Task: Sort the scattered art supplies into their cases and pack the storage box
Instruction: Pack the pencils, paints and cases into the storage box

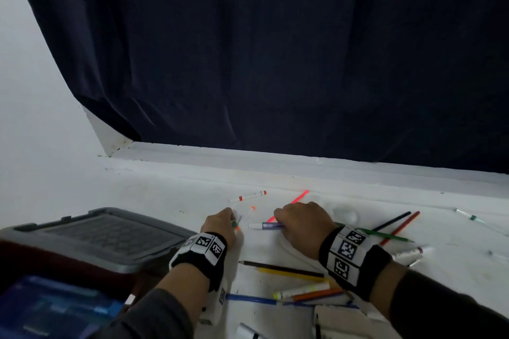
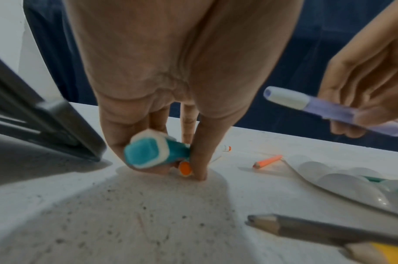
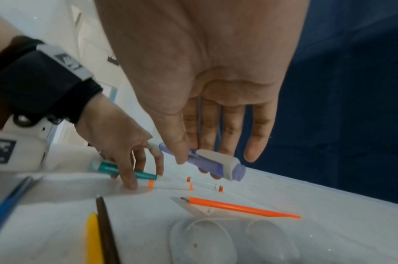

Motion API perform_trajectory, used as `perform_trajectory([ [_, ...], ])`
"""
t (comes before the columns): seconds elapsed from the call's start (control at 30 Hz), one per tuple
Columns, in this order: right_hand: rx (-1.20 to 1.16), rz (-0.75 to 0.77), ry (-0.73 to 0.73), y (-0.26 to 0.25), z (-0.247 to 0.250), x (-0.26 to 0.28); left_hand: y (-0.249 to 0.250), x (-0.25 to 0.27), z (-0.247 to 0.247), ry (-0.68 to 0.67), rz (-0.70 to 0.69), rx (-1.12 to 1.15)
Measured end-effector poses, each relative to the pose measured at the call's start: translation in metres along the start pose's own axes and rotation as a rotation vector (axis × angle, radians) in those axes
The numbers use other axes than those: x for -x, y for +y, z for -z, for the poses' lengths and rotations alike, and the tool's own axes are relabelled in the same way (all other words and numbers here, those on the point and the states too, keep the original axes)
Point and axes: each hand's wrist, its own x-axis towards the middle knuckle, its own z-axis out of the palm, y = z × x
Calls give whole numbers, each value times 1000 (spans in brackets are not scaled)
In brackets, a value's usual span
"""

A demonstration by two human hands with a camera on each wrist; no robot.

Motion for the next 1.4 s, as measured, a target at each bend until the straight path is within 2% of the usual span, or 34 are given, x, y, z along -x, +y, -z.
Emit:
perform_trajectory([
  [0.13,-178,-122,65,-2,11,38,0,12,6,37,-23,1],
  [0.27,-417,-209,158,-6,19,77,7,28,23,157,-86,80],
  [0.33,-513,-198,228,-11,25,96,14,47,38,219,-139,177],
  [0.47,-529,-196,402,-27,29,135,29,114,67,353,-293,376],
  [0.6,-627,-245,487,-48,27,173,32,185,73,319,-469,544],
  [0.67,-672,-273,524,-57,19,189,26,209,63,235,-531,622],
  [0.73,-748,-322,504,-65,11,206,18,226,45,154,-563,704],
  [0.83,-892,-320,464,-79,2,229,0,250,24,70,-536,831],
  [0.97,-975,-290,329,-102,-4,252,-29,286,14,58,-616,605],
  [1.1,-1017,-289,206,-112,-13,262,-60,307,6,70,-612,620],
  [1.23,-1059,-286,190,-121,-18,266,-91,316,-2,118,-585,675],
  [1.3,-1040,-268,217,-128,-22,265,-103,316,-6,70,-535,650],
  [1.4,-936,-243,260,-136,-28,264,-115,316,-10,-26,-581,534],
])
